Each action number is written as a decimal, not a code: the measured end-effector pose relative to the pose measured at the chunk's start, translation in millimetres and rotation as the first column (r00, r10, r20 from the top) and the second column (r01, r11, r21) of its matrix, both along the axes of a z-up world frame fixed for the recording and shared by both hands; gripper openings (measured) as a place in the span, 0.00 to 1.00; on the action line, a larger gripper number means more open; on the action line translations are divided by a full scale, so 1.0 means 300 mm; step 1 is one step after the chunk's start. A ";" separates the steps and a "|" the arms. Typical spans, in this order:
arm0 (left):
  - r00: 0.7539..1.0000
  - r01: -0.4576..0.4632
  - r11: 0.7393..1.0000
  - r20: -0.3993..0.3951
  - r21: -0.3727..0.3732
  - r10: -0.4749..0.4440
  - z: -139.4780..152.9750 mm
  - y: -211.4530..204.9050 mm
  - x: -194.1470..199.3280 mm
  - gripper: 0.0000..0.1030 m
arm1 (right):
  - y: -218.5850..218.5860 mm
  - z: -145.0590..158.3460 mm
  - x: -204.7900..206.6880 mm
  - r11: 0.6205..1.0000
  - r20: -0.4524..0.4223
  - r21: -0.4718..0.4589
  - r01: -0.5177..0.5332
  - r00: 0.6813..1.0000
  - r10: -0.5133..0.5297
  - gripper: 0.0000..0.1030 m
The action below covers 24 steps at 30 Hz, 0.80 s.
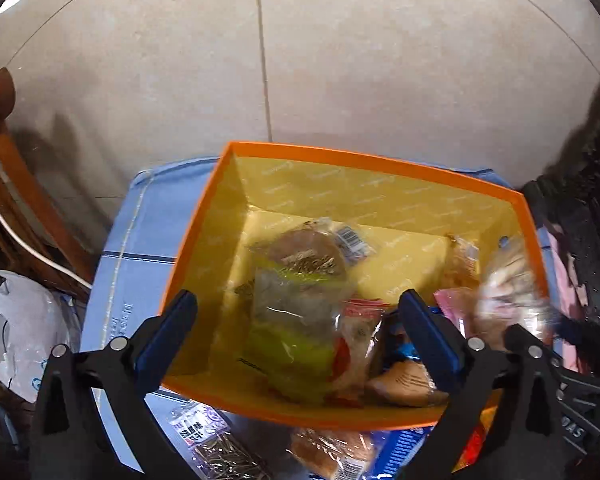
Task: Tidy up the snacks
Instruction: 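Lower the seed bag and candy bag into the orange box and release them, then grasp the cracker biscuit pack with left tool while right tool grasps wrapped round bun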
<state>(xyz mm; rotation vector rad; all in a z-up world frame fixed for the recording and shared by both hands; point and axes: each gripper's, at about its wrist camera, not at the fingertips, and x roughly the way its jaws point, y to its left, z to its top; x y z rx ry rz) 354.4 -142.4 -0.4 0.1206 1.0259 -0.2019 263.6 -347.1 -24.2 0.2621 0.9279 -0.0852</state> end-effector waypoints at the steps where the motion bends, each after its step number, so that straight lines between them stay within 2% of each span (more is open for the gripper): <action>1: 1.000 -0.006 1.000 -0.013 -0.001 0.006 -0.005 0.008 0.001 0.96 | -0.006 0.005 -0.014 1.000 0.020 0.003 0.018 1.000 -0.018 0.78; 7: 1.000 -0.008 1.000 -0.023 -0.019 0.008 0.002 0.059 -0.038 0.96 | -0.007 0.007 -0.087 0.999 0.015 0.026 0.020 1.000 -0.021 0.79; 12: 1.000 -0.006 1.000 -0.028 -0.016 0.006 0.025 0.107 -0.137 0.96 | 0.013 0.011 -0.192 0.999 -0.006 0.033 0.019 1.000 -0.019 0.79; 17: 0.998 -0.003 1.000 -0.055 -0.019 0.002 0.020 0.192 -0.295 0.96 | 0.040 -0.014 -0.373 0.998 -0.049 0.063 0.016 0.999 -0.012 0.86; 24: 0.986 0.005 1.000 -0.167 -0.018 -0.008 -0.107 0.309 -0.562 0.96 | 0.110 -0.134 -0.616 0.991 -0.173 0.132 0.006 0.985 0.017 0.87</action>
